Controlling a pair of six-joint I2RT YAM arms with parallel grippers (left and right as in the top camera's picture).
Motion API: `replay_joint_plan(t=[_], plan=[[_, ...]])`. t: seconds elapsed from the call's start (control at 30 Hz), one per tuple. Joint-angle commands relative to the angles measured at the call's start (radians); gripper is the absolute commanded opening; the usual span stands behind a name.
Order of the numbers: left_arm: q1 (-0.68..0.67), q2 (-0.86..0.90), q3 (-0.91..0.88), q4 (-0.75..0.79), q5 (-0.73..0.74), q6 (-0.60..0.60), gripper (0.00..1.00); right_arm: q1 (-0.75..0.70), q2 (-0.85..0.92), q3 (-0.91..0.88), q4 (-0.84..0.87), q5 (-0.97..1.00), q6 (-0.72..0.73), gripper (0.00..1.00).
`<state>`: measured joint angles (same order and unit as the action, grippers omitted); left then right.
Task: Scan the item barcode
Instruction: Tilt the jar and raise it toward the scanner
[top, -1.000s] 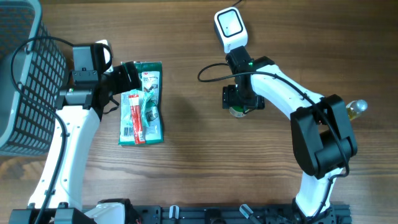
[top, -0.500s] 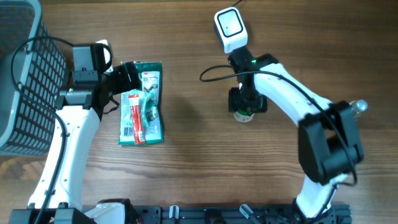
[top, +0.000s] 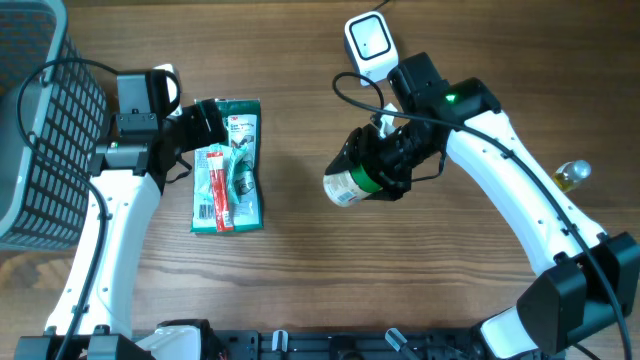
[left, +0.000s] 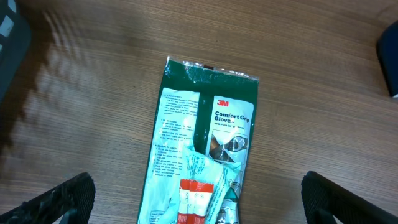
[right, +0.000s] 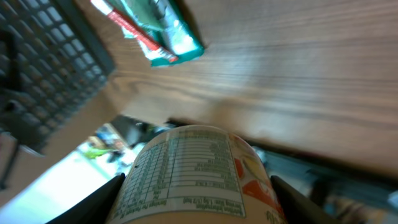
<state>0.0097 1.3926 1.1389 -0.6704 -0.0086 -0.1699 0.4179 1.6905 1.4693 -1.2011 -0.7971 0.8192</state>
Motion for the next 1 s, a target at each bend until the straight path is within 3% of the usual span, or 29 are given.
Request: replay_joint_plan(t=[0.0, 0.3, 0.37, 0.4, 0.5, 0.57, 0.6, 0.63, 0.7, 0.87, 0.97], plan=[[0.005, -0.011, 0.011, 0.003, 0.008, 0.005, 1.00, 0.000, -0.012, 0.018, 0.000, -0.175, 0.169, 0.30], [0.005, -0.011, 0.011, 0.003, 0.008, 0.005, 1.00, 0.000, -0.012, 0.018, 0.009, -0.183, 0.204, 0.31], [0.005, -0.011, 0.011, 0.003, 0.008, 0.005, 1.00, 0.000, -0.012, 0.018, 0.048, -0.079, 0.201, 0.31], [0.005, -0.011, 0.011, 0.003, 0.008, 0.005, 1.00, 0.000, -0.012, 0.018, 0.079, 0.013, 0.182, 0.37], [0.005, -0.011, 0.011, 0.003, 0.008, 0.005, 1.00, 0.000, -0.011, 0.014, 0.089, 0.484, 0.094, 0.39], [0.005, -0.011, 0.011, 0.003, 0.008, 0.005, 1.00, 0.000, -0.011, 0.014, 0.090, 0.666, 0.036, 0.29], [0.005, -0.011, 0.011, 0.003, 0.008, 0.005, 1.00, -0.001, -0.011, 0.015, 0.091, 0.694, -0.030, 0.36], [0.005, -0.011, 0.011, 0.003, 0.008, 0.005, 1.00, -0.001, -0.011, 0.015, 0.106, 0.681, -0.101, 0.40], [0.005, -0.011, 0.011, 0.003, 0.008, 0.005, 1.00, -0.001, -0.012, 0.020, 0.143, 0.634, -0.228, 0.38], [0.005, -0.011, 0.011, 0.003, 0.008, 0.005, 1.00, -0.002, -0.013, 0.132, 0.153, 0.396, -0.242, 0.31], [0.005, -0.011, 0.011, 0.003, 0.008, 0.005, 1.00, -0.002, -0.013, 0.311, 0.168, 0.380, -0.233, 0.22]])
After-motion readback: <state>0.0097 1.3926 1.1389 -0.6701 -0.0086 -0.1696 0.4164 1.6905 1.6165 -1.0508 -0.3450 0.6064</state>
